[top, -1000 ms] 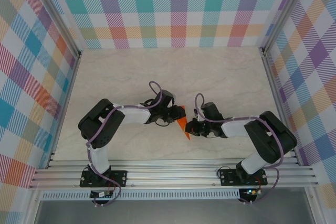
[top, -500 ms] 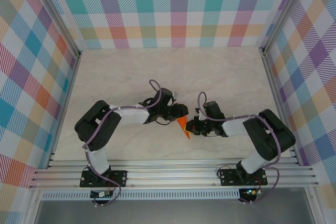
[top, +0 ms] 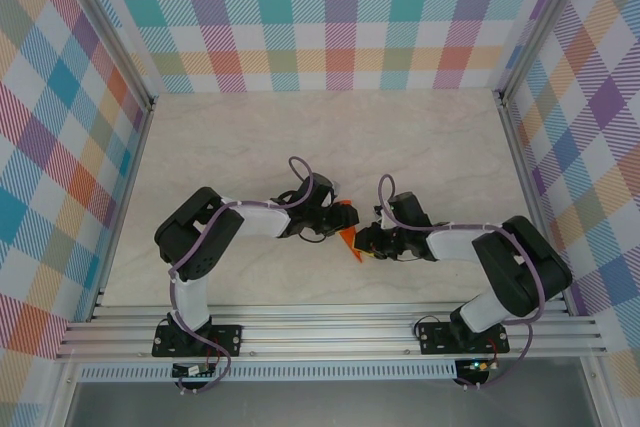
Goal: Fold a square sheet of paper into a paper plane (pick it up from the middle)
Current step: Fold the wing for the fifth time at the center of the table.
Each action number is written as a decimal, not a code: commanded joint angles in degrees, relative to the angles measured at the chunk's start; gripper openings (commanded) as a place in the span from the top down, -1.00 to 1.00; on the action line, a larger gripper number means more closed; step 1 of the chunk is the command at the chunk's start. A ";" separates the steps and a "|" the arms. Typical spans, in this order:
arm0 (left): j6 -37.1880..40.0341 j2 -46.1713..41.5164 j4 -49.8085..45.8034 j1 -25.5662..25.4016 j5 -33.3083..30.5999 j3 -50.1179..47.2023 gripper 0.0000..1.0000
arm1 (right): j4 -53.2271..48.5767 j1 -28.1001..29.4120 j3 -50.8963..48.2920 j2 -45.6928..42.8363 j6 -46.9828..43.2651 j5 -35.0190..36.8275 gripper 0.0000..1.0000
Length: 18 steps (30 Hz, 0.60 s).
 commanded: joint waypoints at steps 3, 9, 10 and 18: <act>1.10 1.05 0.19 -0.15 -1.18 1.79 0.19 | -7.69 -0.21 2.67 -1.01 -5.48 2.61 0.47; 1.59 1.04 -0.81 -0.12 -1.08 2.32 0.20 | -7.68 -0.23 3.18 1.21 -4.79 3.35 0.67; 1.77 1.08 -0.99 -0.13 -1.10 2.32 0.20 | -7.74 -0.25 3.09 1.40 -4.72 3.51 0.68; 2.35 1.24 -1.55 -0.08 -0.67 2.79 0.20 | -7.32 -0.26 3.32 3.83 -2.45 3.02 0.88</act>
